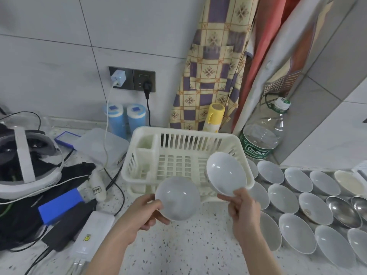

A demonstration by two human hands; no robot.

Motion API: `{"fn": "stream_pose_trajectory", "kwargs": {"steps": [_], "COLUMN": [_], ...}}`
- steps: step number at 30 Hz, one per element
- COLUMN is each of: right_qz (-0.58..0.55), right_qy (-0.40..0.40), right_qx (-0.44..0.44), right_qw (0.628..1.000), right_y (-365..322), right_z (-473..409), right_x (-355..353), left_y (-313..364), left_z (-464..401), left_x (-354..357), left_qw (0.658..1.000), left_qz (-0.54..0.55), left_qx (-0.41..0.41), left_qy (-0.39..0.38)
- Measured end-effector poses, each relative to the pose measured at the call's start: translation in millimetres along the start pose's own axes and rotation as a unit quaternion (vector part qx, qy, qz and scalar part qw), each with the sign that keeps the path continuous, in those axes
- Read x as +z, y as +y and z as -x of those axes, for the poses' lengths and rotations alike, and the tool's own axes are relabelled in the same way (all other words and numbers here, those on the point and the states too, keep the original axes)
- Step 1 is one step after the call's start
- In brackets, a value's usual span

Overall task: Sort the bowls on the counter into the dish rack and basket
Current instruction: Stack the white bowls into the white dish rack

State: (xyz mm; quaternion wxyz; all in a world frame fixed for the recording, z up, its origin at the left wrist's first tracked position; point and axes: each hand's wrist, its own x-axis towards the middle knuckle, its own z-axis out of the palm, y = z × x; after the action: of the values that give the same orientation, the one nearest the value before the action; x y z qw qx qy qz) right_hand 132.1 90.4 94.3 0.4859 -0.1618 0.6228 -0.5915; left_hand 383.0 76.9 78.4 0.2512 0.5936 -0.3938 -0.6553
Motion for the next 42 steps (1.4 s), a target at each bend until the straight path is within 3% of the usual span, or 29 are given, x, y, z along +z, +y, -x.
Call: {"fn": "stream_pose_trajectory", "kwargs": {"steps": [4, 9, 17, 29, 37, 42], "right_qz": [0.120, 0.300, 0.386, 0.371, 0.317, 0.348], "right_qy": [-0.032, -0.070, -0.140, -0.172, -0.204, -0.237], "right_qx": [-0.044, -0.077, 0.055, 0.101, 0.140, 0.167], "right_qw": [0.991, 0.948, 0.910, 0.907, 0.916, 0.892], "right_y": [-23.3, -21.9, 12.7, 55.5, 56.6, 41.9], "right_z": [-38.7, -87.1, -151.7, -190.5, -189.2, -184.6], "right_x": [30.0, 66.5, 122.6, 159.3, 164.1, 158.9], "left_y": [21.9, 37.0, 58.3, 80.7, 86.6, 86.0], "left_z": [-15.1, -36.3, -79.8, -128.0, -139.2, -144.4], "left_x": [-8.8, -18.4, -22.2, -37.8, -26.0, -21.4], "left_qw": [0.999, 0.996, 0.988, 0.985, 0.990, 0.993], "left_qz": [0.009, 0.045, 0.095, 0.083, 0.091, 0.059], "left_qx": [0.028, 0.035, 0.066, 0.086, 0.053, 0.040], "left_qy": [0.024, 0.066, 0.104, 0.126, 0.093, 0.097]}}
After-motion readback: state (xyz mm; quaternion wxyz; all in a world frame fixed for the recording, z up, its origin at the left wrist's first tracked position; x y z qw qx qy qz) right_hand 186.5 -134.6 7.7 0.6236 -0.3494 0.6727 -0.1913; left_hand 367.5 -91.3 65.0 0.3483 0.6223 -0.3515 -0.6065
